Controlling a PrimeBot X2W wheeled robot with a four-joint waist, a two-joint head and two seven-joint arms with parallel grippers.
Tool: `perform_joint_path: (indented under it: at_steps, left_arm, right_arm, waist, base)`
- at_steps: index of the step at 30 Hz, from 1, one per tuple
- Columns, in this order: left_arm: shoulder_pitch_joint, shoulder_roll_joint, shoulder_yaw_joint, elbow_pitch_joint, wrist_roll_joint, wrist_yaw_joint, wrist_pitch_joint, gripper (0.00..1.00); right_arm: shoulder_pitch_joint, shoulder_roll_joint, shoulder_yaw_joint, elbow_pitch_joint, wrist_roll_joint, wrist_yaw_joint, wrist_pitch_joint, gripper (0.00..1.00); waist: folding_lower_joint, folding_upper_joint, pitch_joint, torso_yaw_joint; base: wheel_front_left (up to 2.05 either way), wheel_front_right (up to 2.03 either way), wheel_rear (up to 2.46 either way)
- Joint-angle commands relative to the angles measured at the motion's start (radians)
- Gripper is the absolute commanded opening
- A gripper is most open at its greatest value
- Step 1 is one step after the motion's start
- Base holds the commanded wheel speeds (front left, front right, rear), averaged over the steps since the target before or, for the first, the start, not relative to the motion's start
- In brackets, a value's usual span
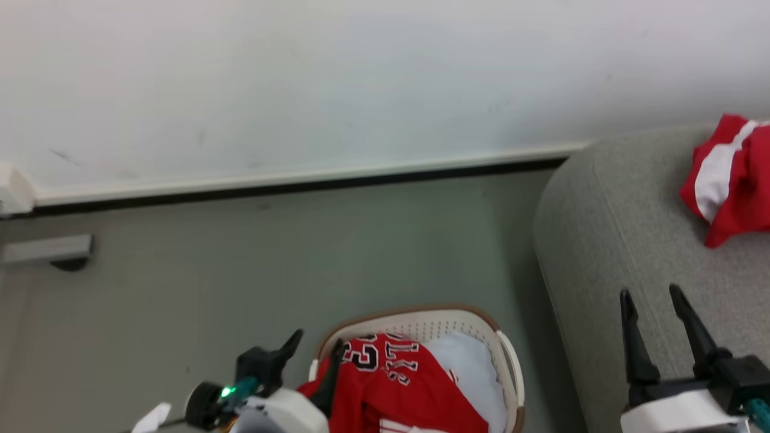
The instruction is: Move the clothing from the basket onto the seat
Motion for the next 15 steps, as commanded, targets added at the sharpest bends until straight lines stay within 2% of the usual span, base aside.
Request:
perform_joint_path:
  at_steps: [1,7,15]
  left_arm:
    - [-0.053,0.003,-0.026,0.034,0.023,-0.008,0.028,1.0]
    - [-0.24,0.01,-0.108,0.153,0.083,-0.025,0.134,1.0]
    - [-0.452,0.048,-0.188,0.275,0.159,-0.038,0.27,1.0]
  right_arm:
    - [-0.041,-0.001,0.008,-0.017,0.016,-0.002,0.0,1.0]
    - [-0.184,0.0,0.056,-0.065,0.069,-0.002,0.0,1.0]
    - [-0.375,0.0,0.108,-0.15,0.162,-0.002,0.0,1.0]
  waist:
    - [-0.0001,-0.0001,0.099,-0.049]
    - [-0.0001,-0.0001,0.299,-0.139]
    - [-0.0001,-0.0001,0.562,-0.25]
  base:
    - [0.0,0.0,0.0]
    - [0.0,0.0,0.0]
    - [0.0,0.0,0.0]
